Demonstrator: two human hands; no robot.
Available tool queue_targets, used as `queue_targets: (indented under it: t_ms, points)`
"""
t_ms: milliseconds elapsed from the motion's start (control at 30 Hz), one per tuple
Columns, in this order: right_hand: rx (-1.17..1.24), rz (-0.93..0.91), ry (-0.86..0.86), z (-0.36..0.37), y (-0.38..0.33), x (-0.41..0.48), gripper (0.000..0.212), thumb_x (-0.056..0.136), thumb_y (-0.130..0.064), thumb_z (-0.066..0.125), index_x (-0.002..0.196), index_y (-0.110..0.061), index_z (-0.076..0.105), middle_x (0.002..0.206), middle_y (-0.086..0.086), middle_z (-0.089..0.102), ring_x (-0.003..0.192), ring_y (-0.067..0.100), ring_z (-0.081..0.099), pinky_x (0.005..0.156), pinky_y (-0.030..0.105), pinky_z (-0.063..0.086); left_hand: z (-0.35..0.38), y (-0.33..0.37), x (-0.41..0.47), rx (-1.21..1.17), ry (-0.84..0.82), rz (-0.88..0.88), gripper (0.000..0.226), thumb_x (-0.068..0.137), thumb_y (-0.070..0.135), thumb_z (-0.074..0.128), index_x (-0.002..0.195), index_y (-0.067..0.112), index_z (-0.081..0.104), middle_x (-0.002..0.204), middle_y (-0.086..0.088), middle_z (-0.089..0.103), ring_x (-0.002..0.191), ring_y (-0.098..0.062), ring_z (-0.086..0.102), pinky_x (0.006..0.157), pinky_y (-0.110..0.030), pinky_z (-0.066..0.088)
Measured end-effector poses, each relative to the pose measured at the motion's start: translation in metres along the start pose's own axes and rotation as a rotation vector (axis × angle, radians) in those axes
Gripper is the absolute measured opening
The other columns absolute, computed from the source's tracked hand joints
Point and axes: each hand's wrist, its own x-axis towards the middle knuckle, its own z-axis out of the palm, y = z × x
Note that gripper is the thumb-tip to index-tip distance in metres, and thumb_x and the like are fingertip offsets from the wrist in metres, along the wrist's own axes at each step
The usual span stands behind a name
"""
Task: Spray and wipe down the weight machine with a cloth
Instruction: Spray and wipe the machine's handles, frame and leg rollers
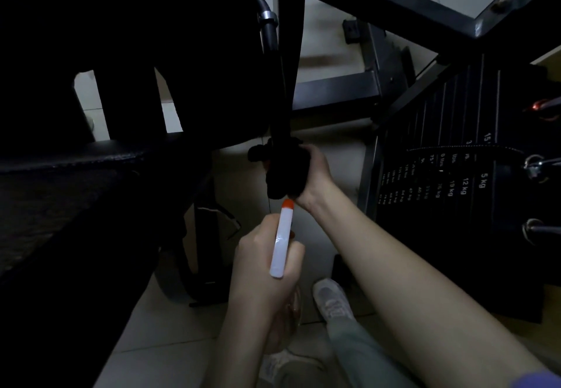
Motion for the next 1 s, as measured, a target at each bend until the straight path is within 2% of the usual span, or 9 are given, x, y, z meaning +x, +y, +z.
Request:
queue_targets:
  t_ms: [133,367,467,567,633,700,767,900,1000]
  points:
    - [-0.156,0.0,0.071,0.008,-0.009,-0.011,0.036,0.096,-0.031,0.027,0.086,-0.007,0.052,0.065,0.007,0.053,0.043,0.015,0.051,0.045,0.021,0.037,-0.003,-0.002,-0.001,-0.004,-0.003,-0.011,0.017,0.071,0.022,0.046,0.082,0.015,0.057,0.064,0.005,0.053,0.06,-0.013,0.053,0.051,-0.018,0.034]
    - [-0.219,0.079,0.235,0.004,-0.002,-0.032,0.051,0.101,-0.041,0.025,0.086,-0.004,0.057,0.051,0.004,0.058,0.04,0.013,0.051,0.046,0.024,0.04,-0.006,-0.005,-0.002,-0.037,0.026,-0.025,0.02,0.07,0.018,0.047,0.084,0.01,0.059,0.063,0.001,0.055,0.061,-0.015,0.052,0.053,-0.023,0.036]
    - [-0.366,-0.119,0.323,-0.004,0.003,-0.055,0.041,0.099,-0.038,0.033,0.093,-0.008,0.062,0.065,0.004,0.065,0.06,0.017,0.058,0.056,0.027,0.043,-0.008,-0.005,-0.003,-0.067,0.025,-0.048,0.017,0.07,0.019,0.047,0.082,0.011,0.058,0.063,0.0,0.056,0.061,-0.016,0.053,0.054,-0.026,0.038]
    - [-0.732,-0.717,0.439,0.0,-0.002,-0.052,0.017,0.097,-0.026,0.045,0.108,-0.025,0.058,0.089,-0.006,0.061,0.08,0.001,0.057,0.068,0.017,0.044,-0.007,-0.004,-0.004,-0.056,0.017,-0.044,0.015,0.071,0.02,0.047,0.079,0.011,0.056,0.061,0.002,0.053,0.058,-0.016,0.052,0.054,-0.027,0.039]
    - [-1.26,-0.988,0.303,0.004,-0.001,-0.033,0.029,0.094,-0.023,0.048,0.123,-0.022,0.053,0.12,0.002,0.057,0.111,0.004,0.051,0.089,0.014,0.039,-0.006,-0.005,-0.004,-0.041,0.014,-0.044,0.023,0.071,0.024,0.046,0.083,0.009,0.059,0.063,0.0,0.054,0.058,-0.017,0.053,0.056,-0.035,0.043]
    - [-1.733,-1.028,0.215,-0.004,0.006,-0.007,0.043,0.088,-0.017,0.058,0.13,-0.007,0.052,0.142,0.018,0.041,0.131,0.034,0.037,0.104,0.038,0.037,-0.004,-0.005,-0.004,-0.041,0.018,-0.043,0.035,0.071,0.031,0.042,0.088,0.007,0.061,0.065,-0.003,0.056,0.06,-0.021,0.055,0.058,-0.04,0.044]
    - [-1.929,-1.005,0.218,-0.012,0.013,0.009,0.05,0.079,-0.009,0.07,0.126,-0.003,0.055,0.143,0.026,0.038,0.128,0.049,0.037,0.096,0.056,0.043,-0.003,-0.005,-0.004,-0.042,0.019,-0.045,0.036,0.071,0.028,0.043,0.092,0.007,0.062,0.067,-0.004,0.058,0.062,-0.022,0.057,0.059,-0.043,0.045]
    - [-2.137,-1.133,0.249,-0.005,0.009,0.004,0.044,0.063,-0.007,0.084,0.103,-0.006,0.067,0.129,0.027,0.053,0.114,0.052,0.052,0.072,0.053,0.053,0.0,0.001,-0.005,-0.014,0.005,-0.039,0.032,0.071,0.024,0.045,0.093,0.008,0.062,0.069,-0.004,0.06,0.063,-0.022,0.058,0.058,-0.042,0.046]
    - [-2.373,-1.021,0.193,0.004,0.007,-0.004,0.043,0.068,-0.005,0.078,0.109,-0.01,0.068,0.133,0.023,0.052,0.12,0.049,0.048,0.082,0.049,0.052,-0.001,0.005,-0.004,-0.011,-0.025,-0.031,0.03,0.071,0.026,0.043,0.089,0.011,0.06,0.069,-0.004,0.06,0.064,-0.023,0.059,0.058,-0.04,0.047]
